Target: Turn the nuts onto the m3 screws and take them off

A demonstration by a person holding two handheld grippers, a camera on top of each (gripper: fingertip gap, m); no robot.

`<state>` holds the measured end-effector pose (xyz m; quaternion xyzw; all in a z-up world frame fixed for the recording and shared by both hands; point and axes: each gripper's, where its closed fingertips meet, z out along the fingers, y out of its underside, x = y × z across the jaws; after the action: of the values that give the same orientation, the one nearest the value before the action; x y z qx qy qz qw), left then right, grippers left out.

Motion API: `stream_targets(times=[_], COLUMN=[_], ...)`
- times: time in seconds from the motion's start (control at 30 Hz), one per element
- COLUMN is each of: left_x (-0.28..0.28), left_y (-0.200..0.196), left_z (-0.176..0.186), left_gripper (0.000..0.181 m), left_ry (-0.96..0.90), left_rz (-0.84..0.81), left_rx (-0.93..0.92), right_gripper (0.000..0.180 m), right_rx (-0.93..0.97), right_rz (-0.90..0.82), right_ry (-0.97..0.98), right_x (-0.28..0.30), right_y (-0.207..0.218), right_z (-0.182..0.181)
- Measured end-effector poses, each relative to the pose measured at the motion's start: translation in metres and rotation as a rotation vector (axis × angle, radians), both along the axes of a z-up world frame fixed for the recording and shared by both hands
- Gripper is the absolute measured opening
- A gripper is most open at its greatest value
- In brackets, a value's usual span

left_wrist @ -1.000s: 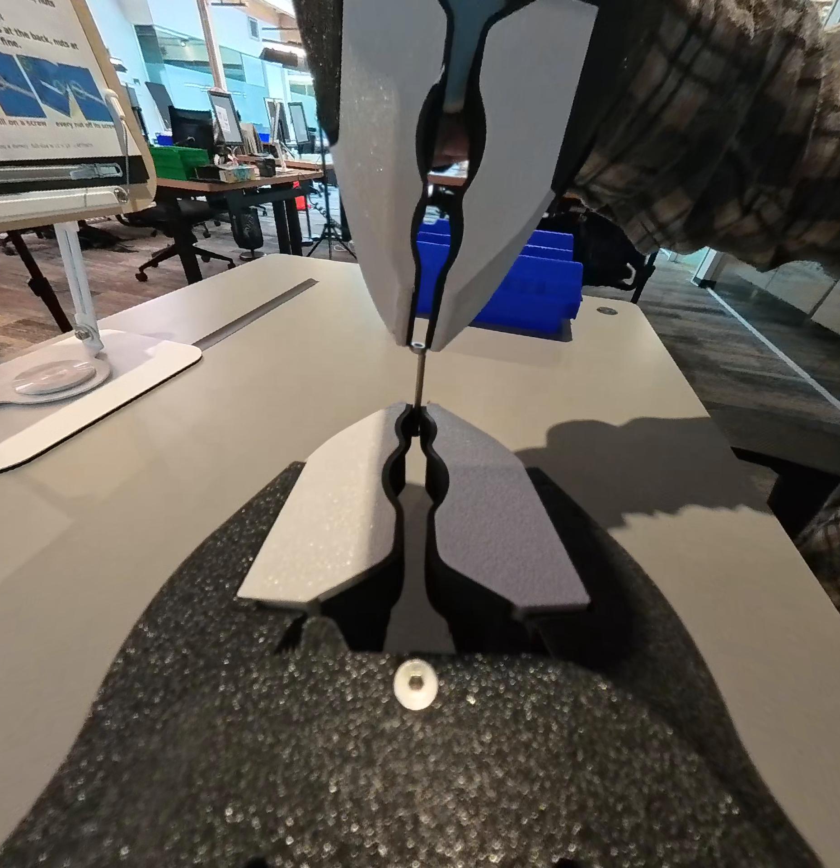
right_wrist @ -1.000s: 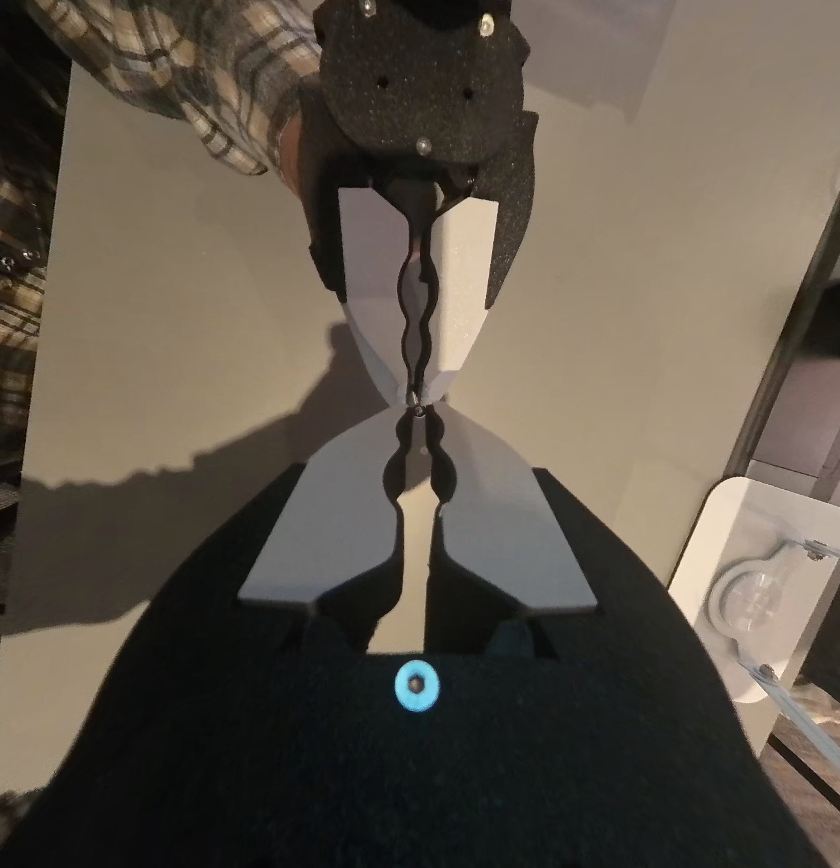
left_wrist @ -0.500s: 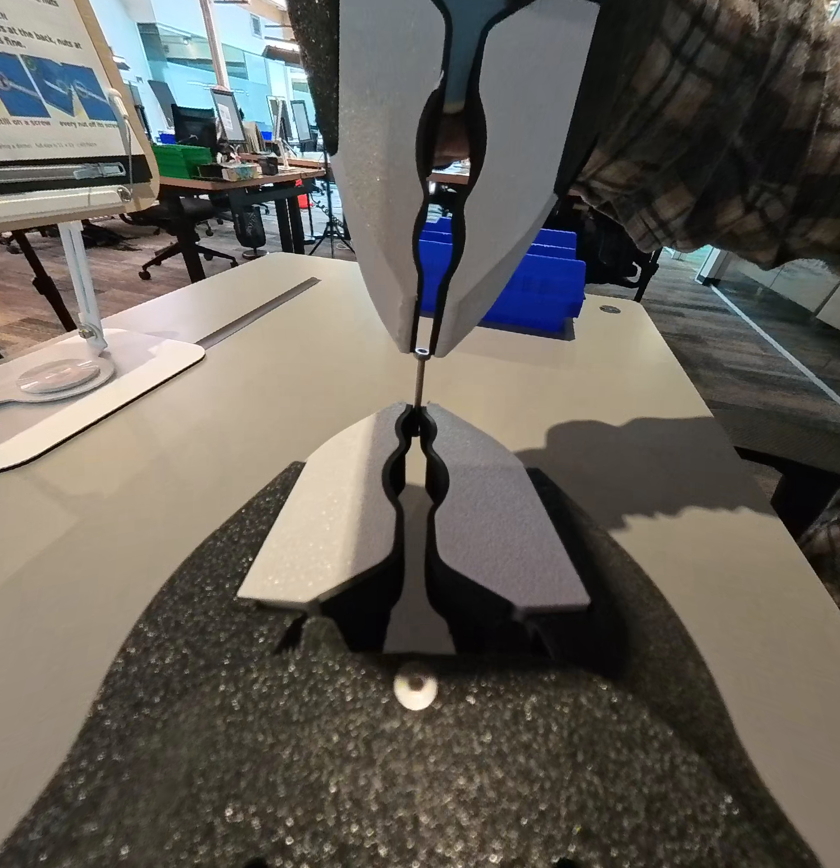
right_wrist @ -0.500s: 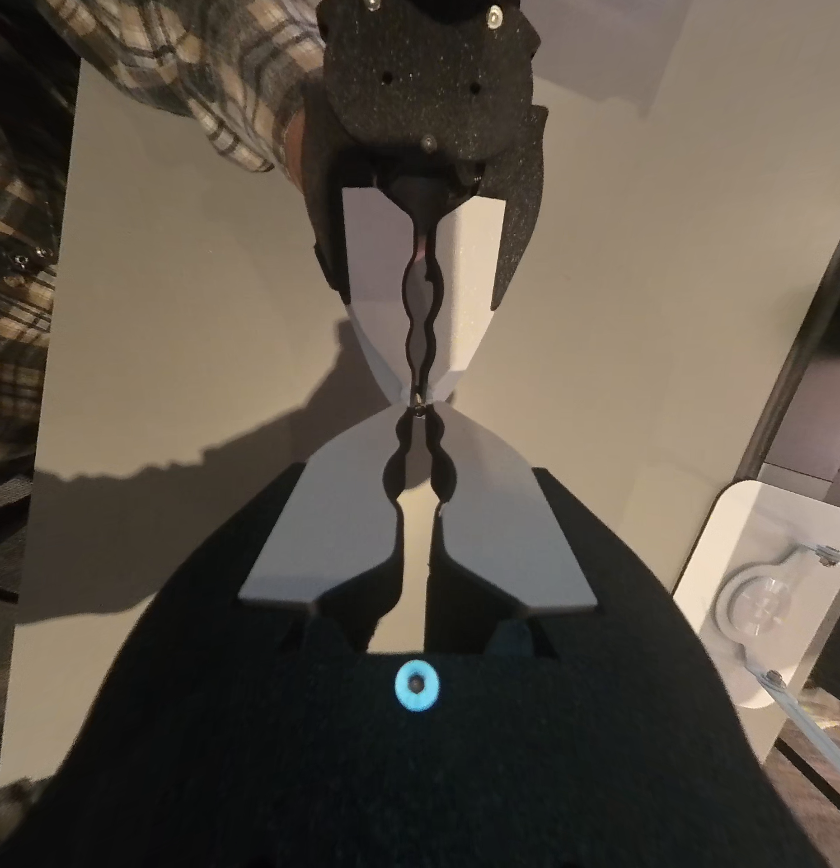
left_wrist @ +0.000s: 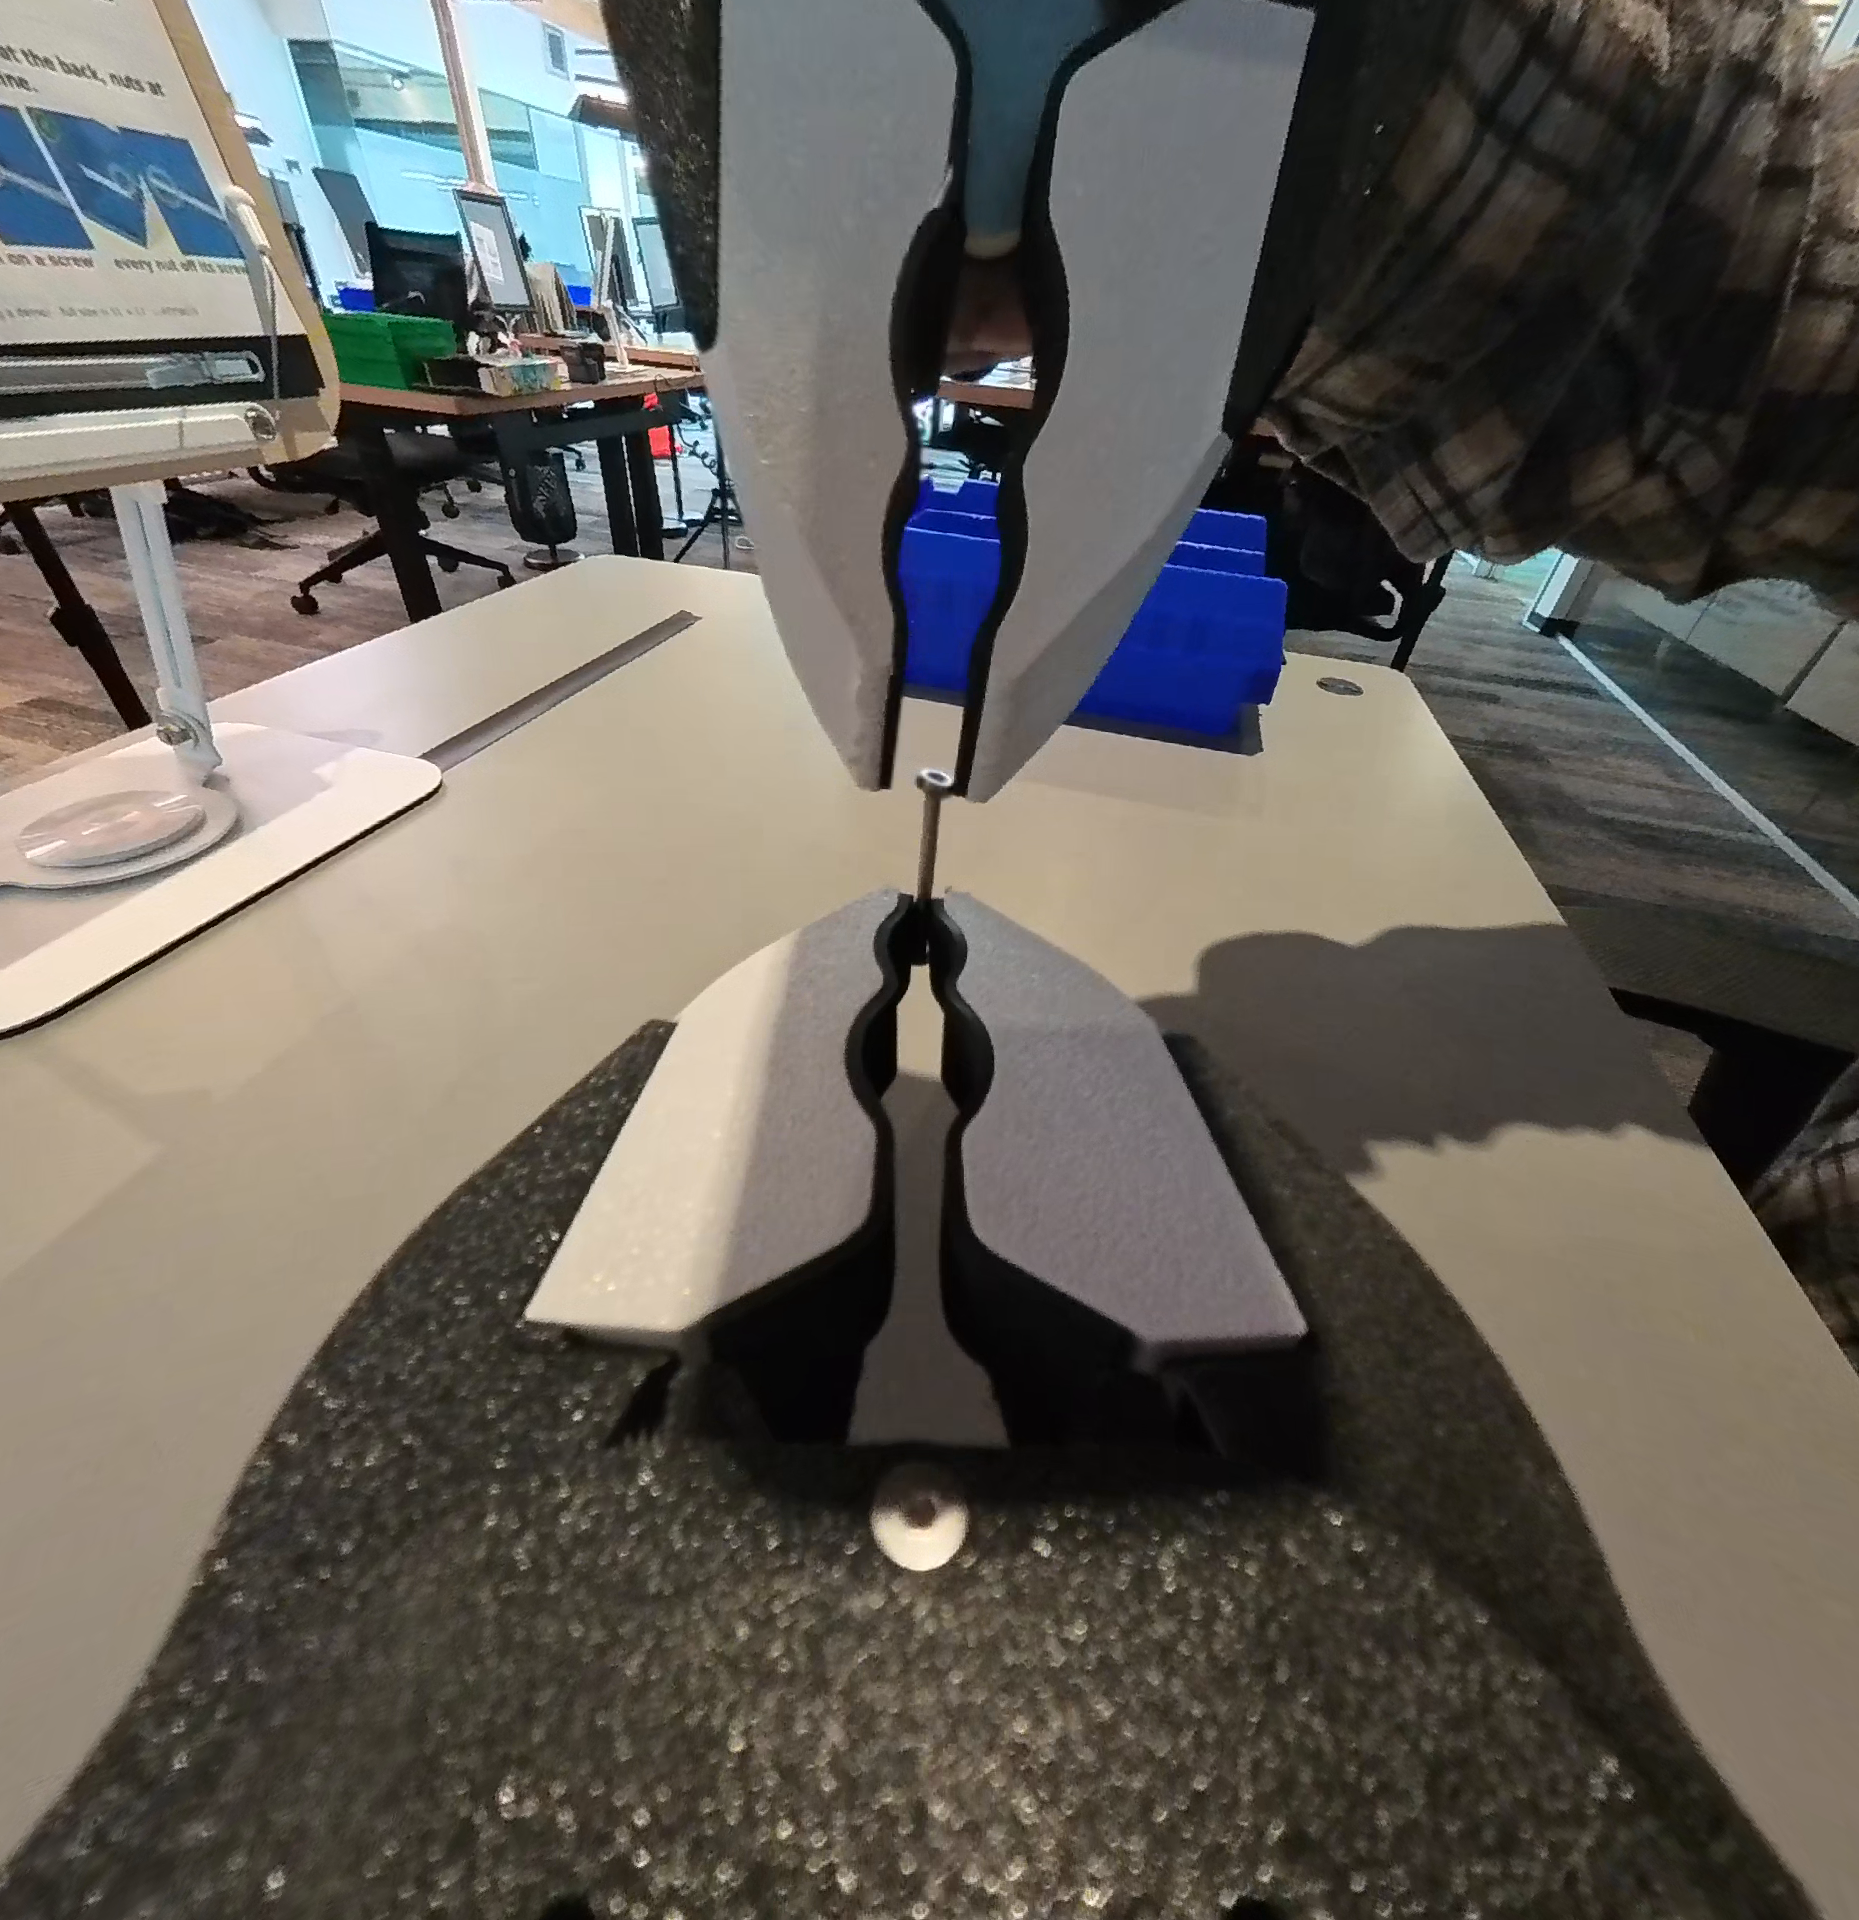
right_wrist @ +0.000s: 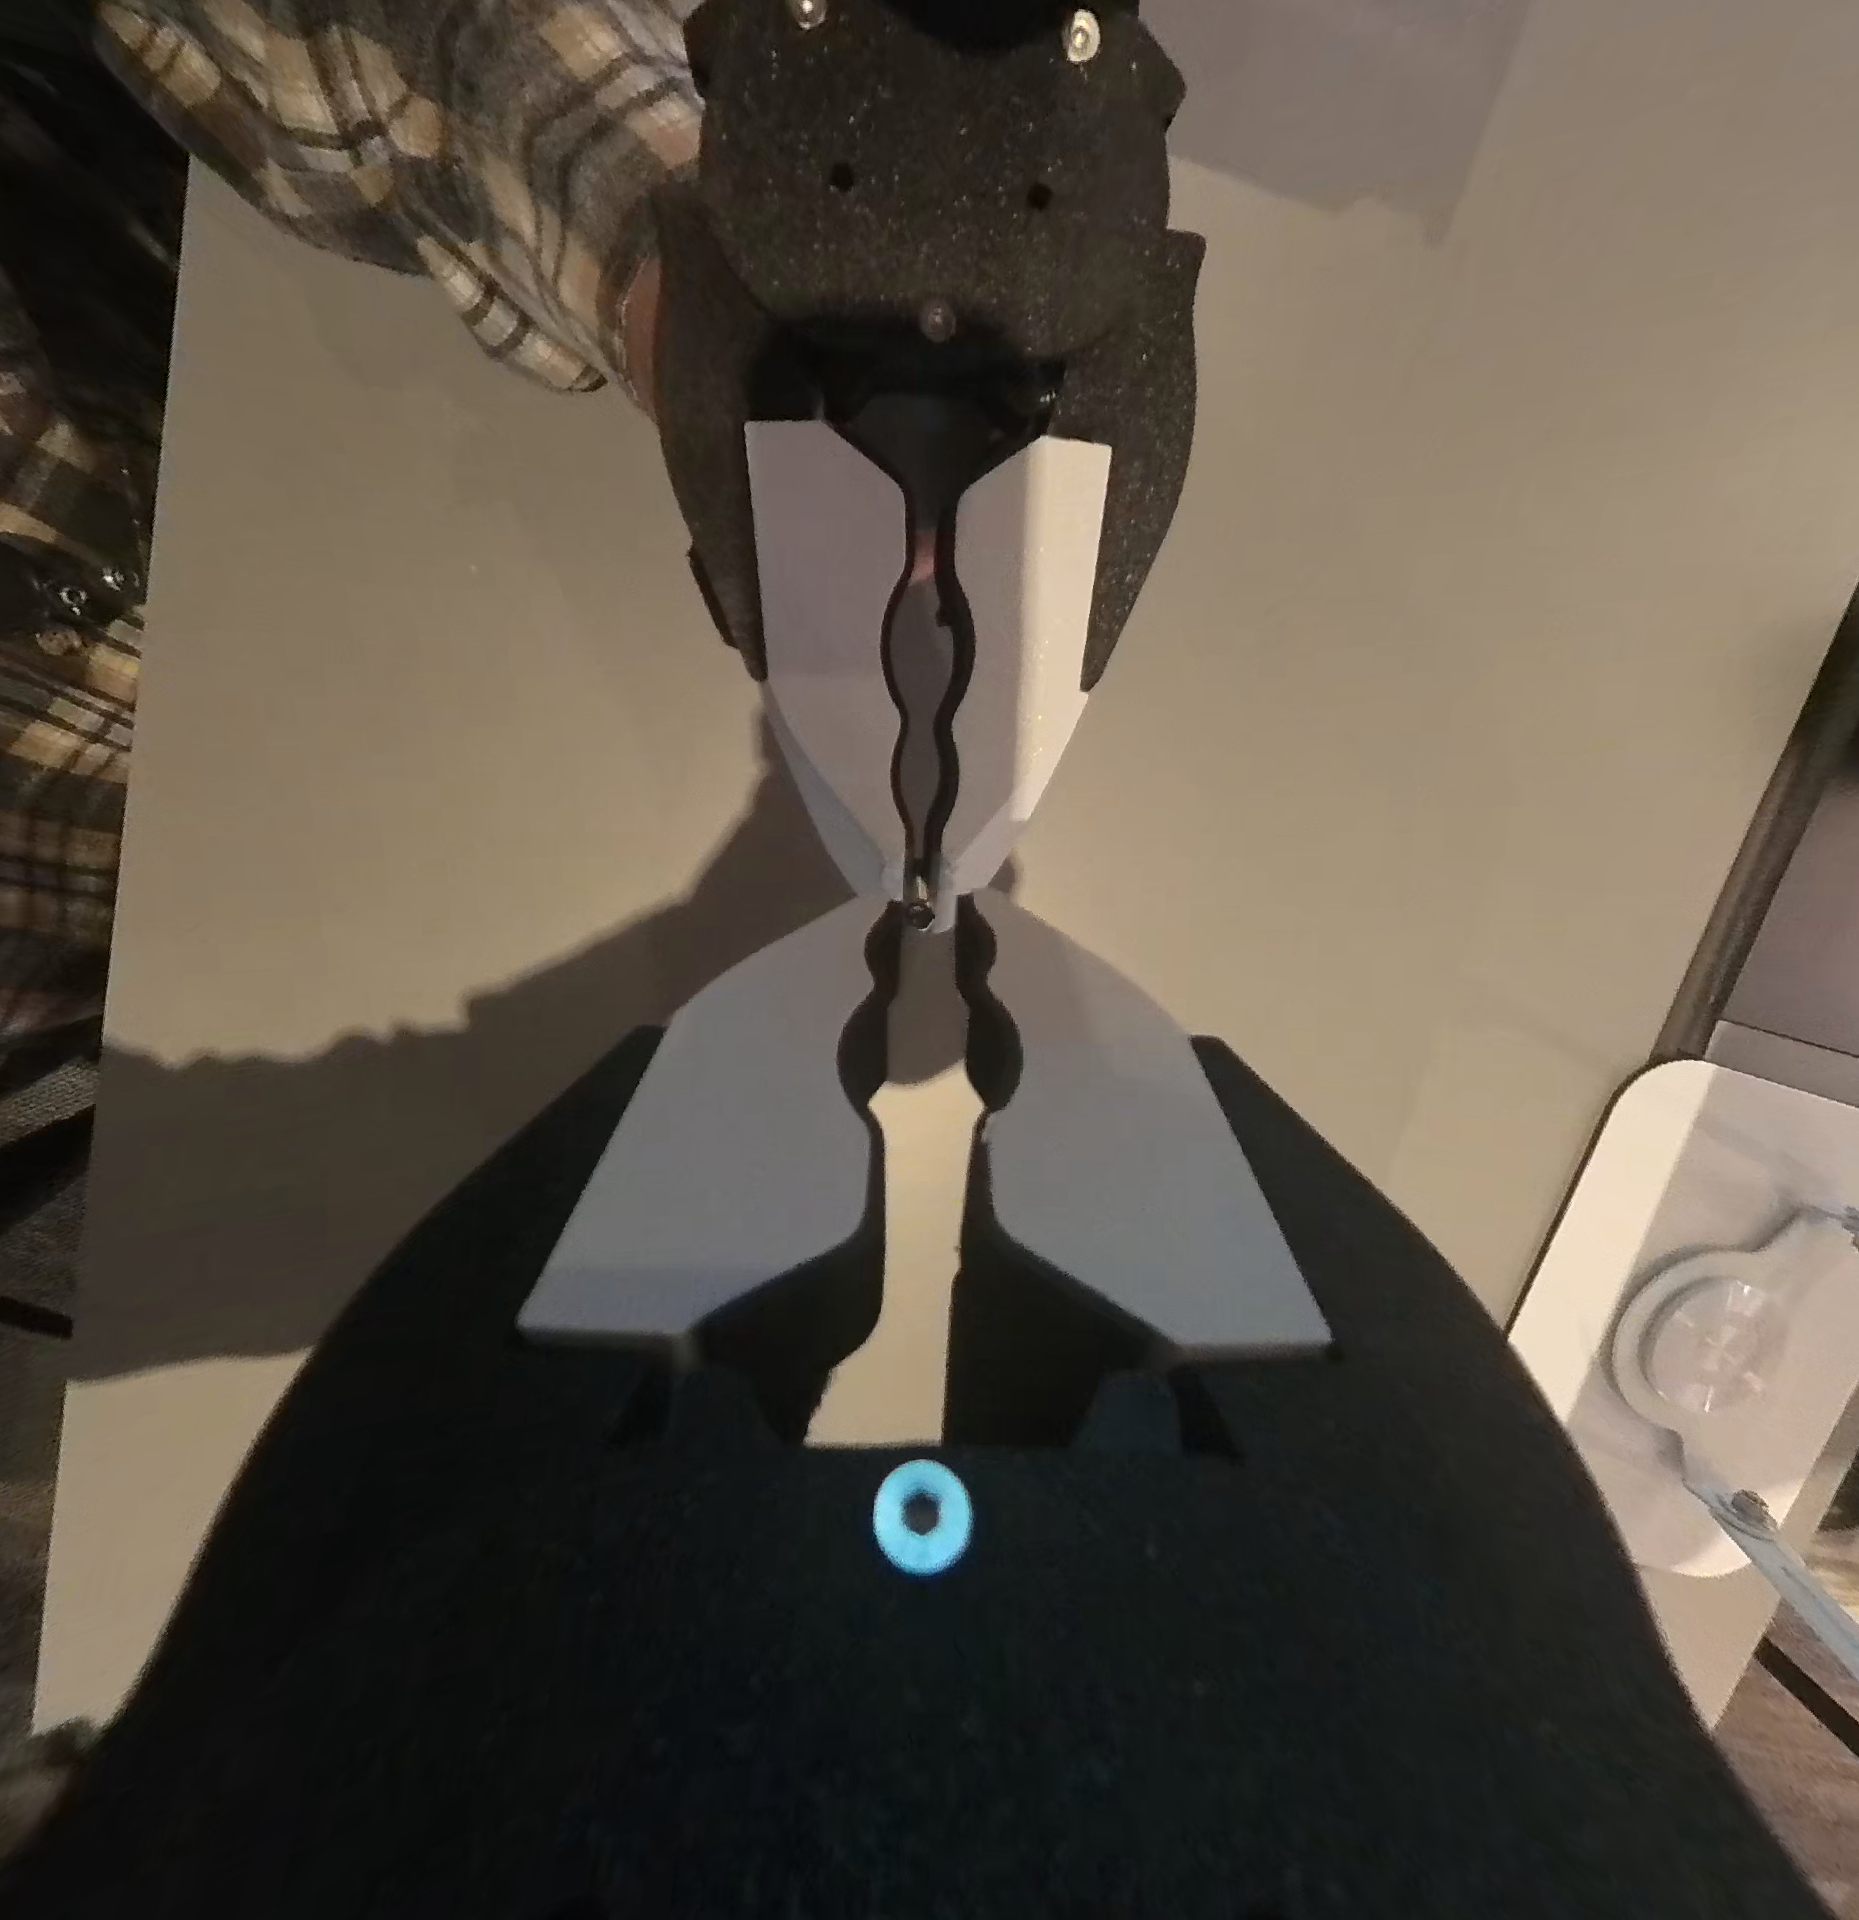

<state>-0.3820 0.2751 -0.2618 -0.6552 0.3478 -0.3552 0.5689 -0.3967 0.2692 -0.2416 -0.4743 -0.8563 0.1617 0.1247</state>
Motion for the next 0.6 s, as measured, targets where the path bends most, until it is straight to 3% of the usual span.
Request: stream_targets(times=[0.27,0.4,0.6], left_x=[0.000,-0.002,-0.006], left_y=[0.000,0.000,0.001], left_z=[-0.001,0.001,0.007], left_gripper=[0.002,0.002,0.002], left_ry=[-0.002,-0.018,-0.074], left_rz=[-0.006,-0.004,-0.006], left_rx=[-0.006,-0.008,-0.017], right_gripper=[0.014,0.025,0.084], right_rx=[-0.001,-0.024,-0.288], right_rz=[-0.011,-0.067,-0.249], right_ry=[0.022,0.149,0.741], right_x=[0.002,0.004,0.004], right_y=[0.003,0.007,0.001], right_z=[0.006,0.023,0.048])
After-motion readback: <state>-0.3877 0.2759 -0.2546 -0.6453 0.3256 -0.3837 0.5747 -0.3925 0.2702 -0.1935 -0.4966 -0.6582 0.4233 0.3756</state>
